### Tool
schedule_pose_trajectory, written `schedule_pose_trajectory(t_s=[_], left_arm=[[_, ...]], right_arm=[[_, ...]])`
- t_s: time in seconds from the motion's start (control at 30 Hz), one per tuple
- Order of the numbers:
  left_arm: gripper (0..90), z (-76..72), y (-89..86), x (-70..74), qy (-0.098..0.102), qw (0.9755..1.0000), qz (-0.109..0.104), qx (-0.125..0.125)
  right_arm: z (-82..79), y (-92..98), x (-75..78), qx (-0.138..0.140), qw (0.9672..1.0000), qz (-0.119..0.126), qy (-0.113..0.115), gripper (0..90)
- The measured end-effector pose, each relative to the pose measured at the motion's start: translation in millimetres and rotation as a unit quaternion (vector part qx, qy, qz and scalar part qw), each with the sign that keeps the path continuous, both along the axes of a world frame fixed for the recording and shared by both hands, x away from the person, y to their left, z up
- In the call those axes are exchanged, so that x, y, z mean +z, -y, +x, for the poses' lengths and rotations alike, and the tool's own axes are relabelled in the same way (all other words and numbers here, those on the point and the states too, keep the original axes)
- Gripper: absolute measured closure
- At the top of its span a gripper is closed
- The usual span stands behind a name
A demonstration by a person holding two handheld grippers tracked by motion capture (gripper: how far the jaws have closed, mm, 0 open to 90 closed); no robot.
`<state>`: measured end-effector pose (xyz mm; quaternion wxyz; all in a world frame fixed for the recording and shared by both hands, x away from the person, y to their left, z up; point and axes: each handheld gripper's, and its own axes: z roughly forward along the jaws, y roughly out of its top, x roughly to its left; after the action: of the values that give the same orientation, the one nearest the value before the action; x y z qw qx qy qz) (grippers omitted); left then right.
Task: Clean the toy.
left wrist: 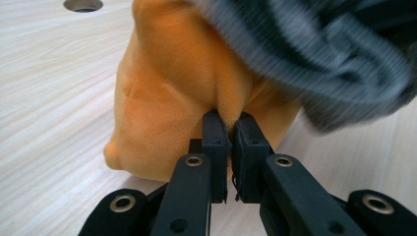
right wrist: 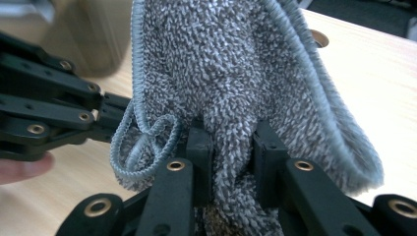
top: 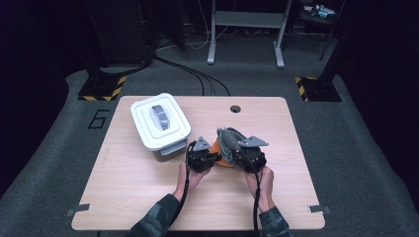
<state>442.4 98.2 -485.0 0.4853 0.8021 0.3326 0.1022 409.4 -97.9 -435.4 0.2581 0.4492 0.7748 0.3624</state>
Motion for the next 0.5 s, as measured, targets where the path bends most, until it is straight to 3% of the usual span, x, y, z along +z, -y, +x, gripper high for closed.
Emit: schedule_pose_trajectory(t_s=[0.1,0.13,0.23,0.3,0.5], left_arm=[[85.2,1.8,-5.0,-3.0,-0.020,0.9996,-0.019,0.007],[85.3,1.9,-5.2,-3.2,-0.019,0.9996,-0.020,0.007],[85.2,1.1,-3.2,-2.7,-0.014,0.9997,-0.019,0.008],[85.2,1.5,-3.0,-2.3,-0.011,0.9998,-0.016,0.005],[85.2,1.0,-0.8,-2.2,-0.016,0.9997,-0.015,0.006]], right_arm=[[6.9,0.7,-5.0,-0.002,0.9999,0.012,-0.009,74.1],[8.0,3.0,-4.7,0.003,1.0000,0.005,-0.007,74.2],[7.5,11.3,-5.4,-0.017,0.9998,-0.004,-0.007,74.3],[9.1,21.4,-8.9,-0.027,0.9996,0.001,-0.008,74.4],[15.6,47.3,-24.1,-0.064,0.9974,-0.002,-0.032,74.3]])
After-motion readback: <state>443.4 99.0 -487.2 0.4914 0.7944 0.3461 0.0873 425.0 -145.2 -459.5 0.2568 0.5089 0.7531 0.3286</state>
